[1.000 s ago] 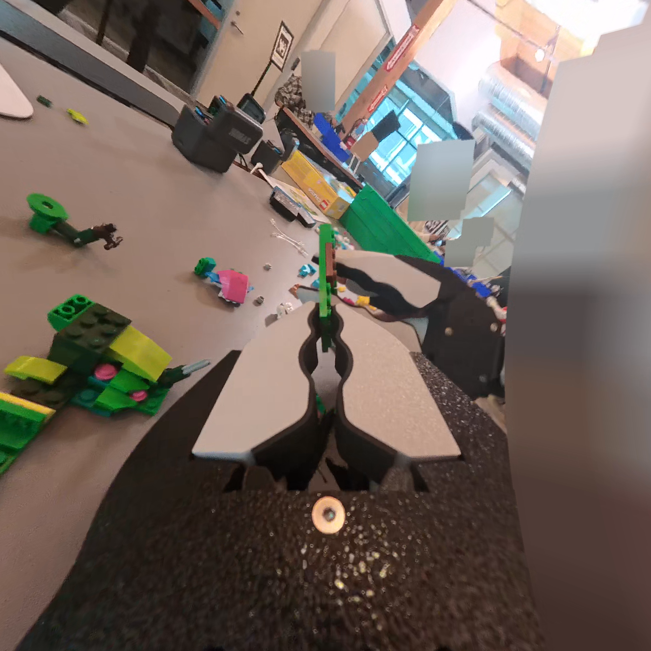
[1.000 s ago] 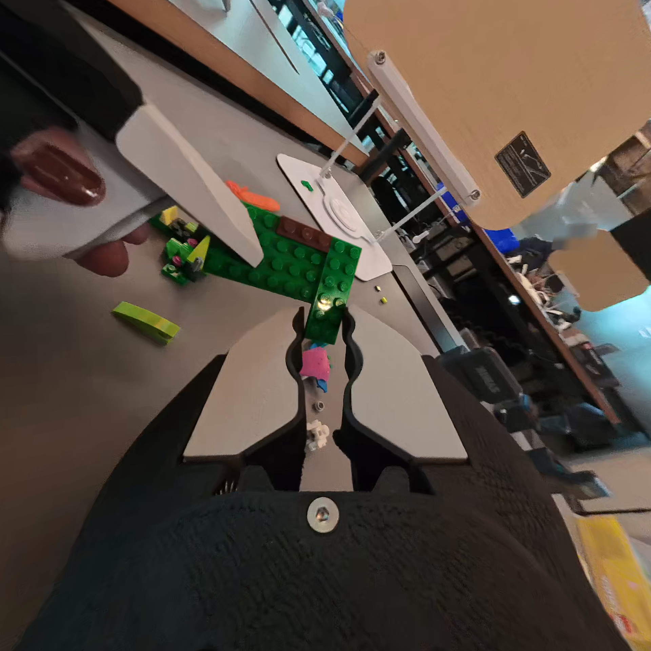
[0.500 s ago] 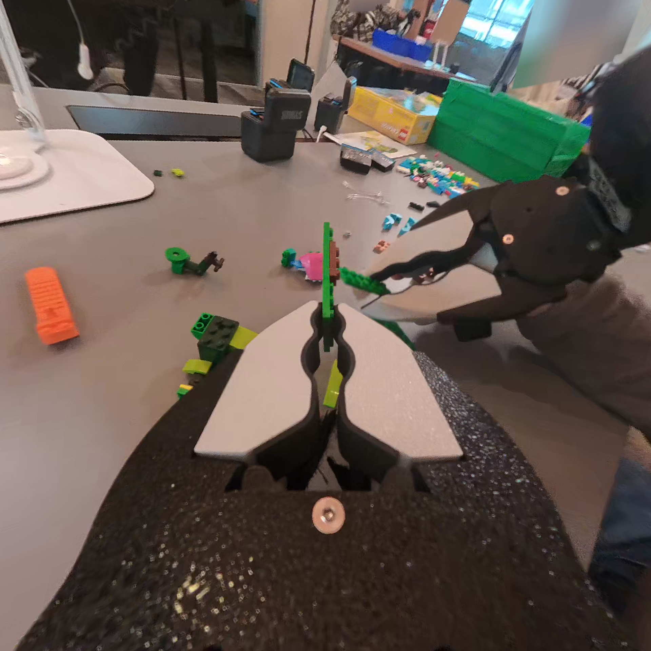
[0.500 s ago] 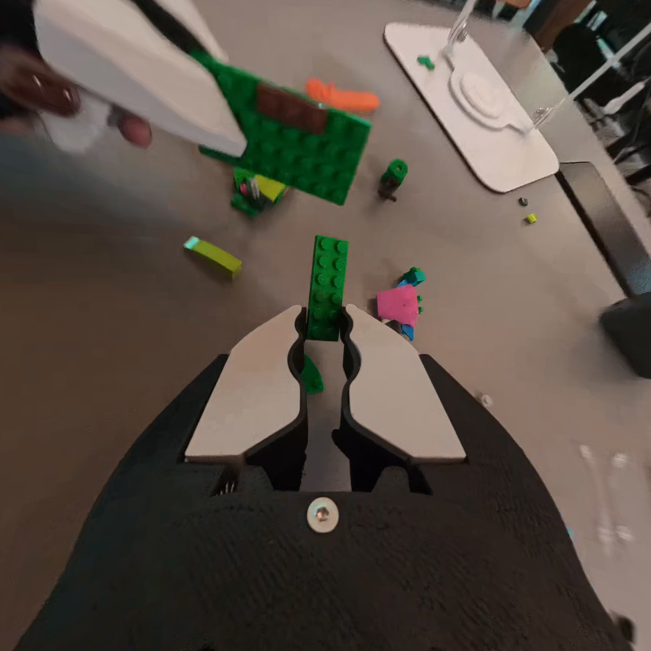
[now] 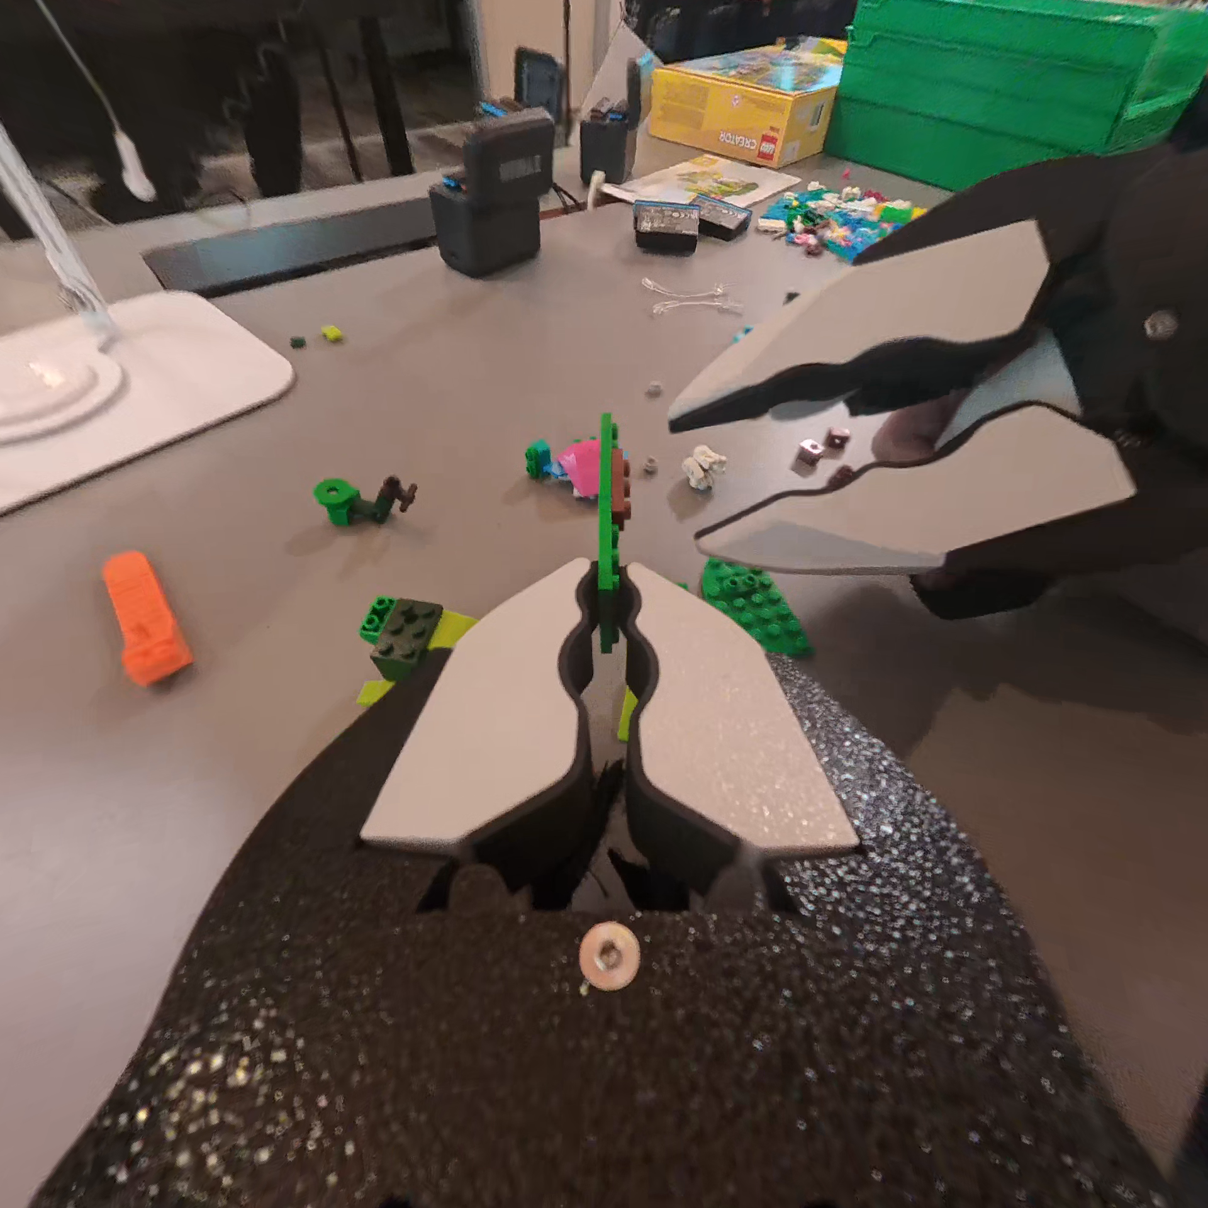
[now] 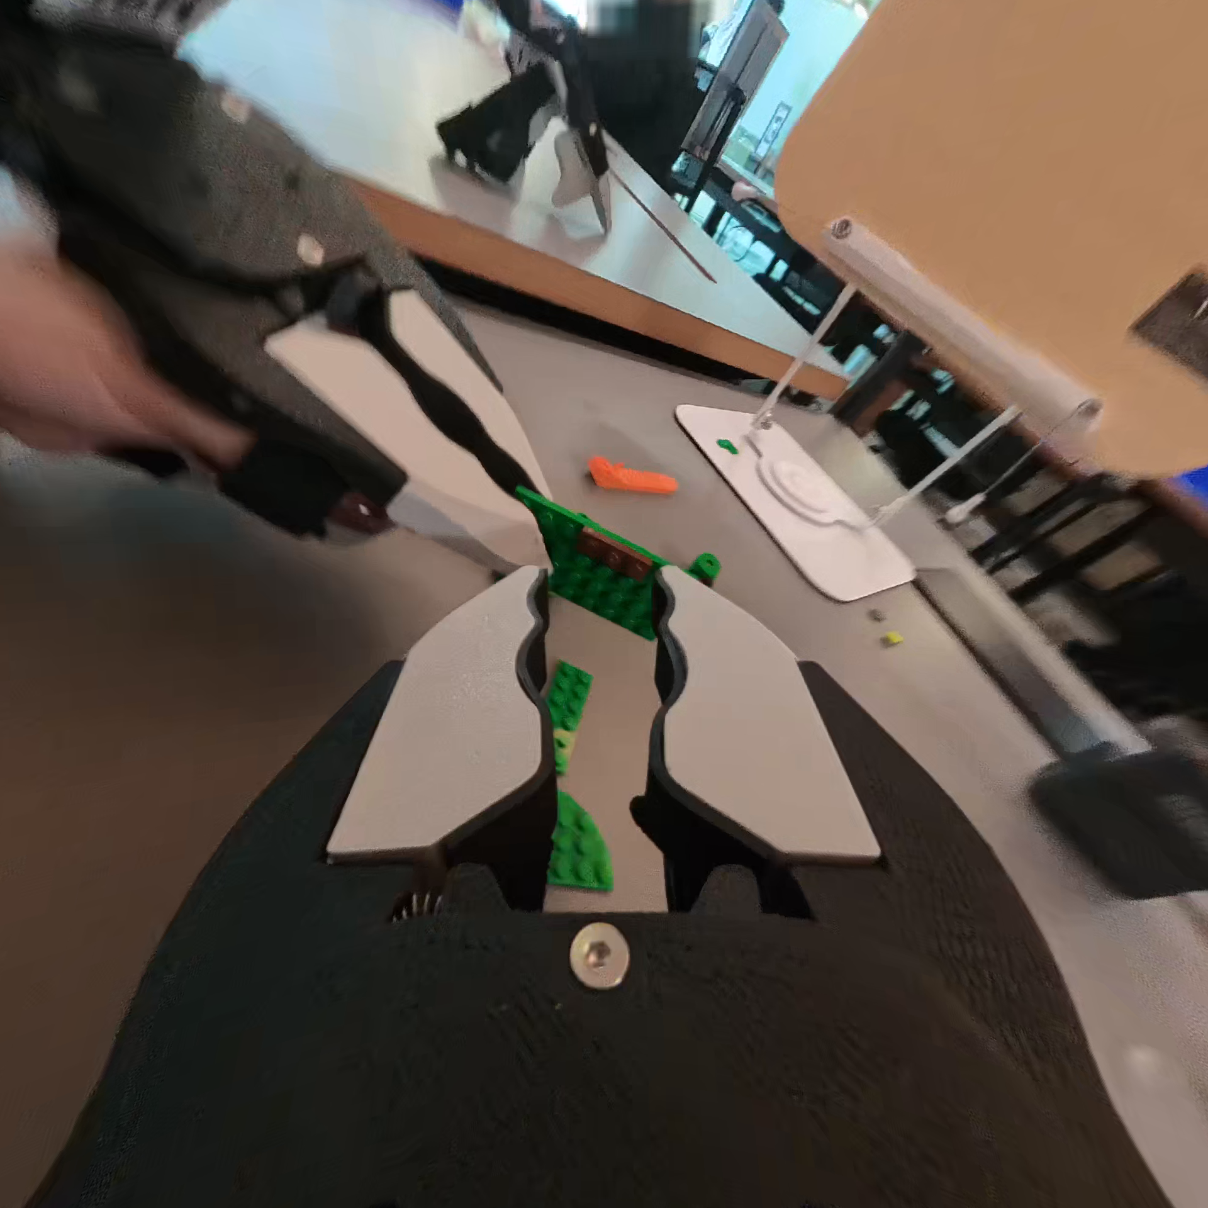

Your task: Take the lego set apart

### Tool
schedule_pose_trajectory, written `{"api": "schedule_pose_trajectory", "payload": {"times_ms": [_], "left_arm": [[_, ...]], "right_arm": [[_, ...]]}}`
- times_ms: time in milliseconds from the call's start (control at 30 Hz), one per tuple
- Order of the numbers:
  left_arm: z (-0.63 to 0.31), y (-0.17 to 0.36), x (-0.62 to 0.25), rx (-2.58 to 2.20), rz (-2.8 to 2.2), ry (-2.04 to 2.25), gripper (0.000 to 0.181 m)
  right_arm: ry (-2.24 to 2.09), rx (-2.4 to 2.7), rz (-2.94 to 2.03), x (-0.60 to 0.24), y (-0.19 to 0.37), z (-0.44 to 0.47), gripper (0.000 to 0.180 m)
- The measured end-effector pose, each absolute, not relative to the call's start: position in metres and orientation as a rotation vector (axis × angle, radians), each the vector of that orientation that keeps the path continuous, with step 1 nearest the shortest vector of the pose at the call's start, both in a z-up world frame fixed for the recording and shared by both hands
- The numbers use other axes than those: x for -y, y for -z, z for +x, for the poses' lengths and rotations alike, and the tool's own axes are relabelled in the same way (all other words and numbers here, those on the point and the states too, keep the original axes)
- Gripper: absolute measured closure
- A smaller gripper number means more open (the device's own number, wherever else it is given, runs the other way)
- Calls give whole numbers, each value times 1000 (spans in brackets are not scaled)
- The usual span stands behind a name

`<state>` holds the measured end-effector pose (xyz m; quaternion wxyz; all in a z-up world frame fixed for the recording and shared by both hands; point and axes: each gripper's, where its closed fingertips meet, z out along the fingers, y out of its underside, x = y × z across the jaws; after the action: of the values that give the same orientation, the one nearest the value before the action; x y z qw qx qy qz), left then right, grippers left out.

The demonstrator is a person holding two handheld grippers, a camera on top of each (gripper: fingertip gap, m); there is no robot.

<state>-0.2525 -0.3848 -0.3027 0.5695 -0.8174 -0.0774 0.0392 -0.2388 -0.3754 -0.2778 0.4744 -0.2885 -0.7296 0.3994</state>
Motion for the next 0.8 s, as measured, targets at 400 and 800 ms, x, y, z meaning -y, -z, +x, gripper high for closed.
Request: {"api": "schedule_pose_trajectory", "payload": {"times_ms": [400, 800], "left_arm": [[-238, 297, 375, -6, -1936, -274, 177], [-224, 327, 393, 62, -2198, 17, 177]], "right_arm": [[-694, 1673, -427, 367, 266, -236, 150], [-419, 1845, -106, 385, 305, -229, 163]]}}
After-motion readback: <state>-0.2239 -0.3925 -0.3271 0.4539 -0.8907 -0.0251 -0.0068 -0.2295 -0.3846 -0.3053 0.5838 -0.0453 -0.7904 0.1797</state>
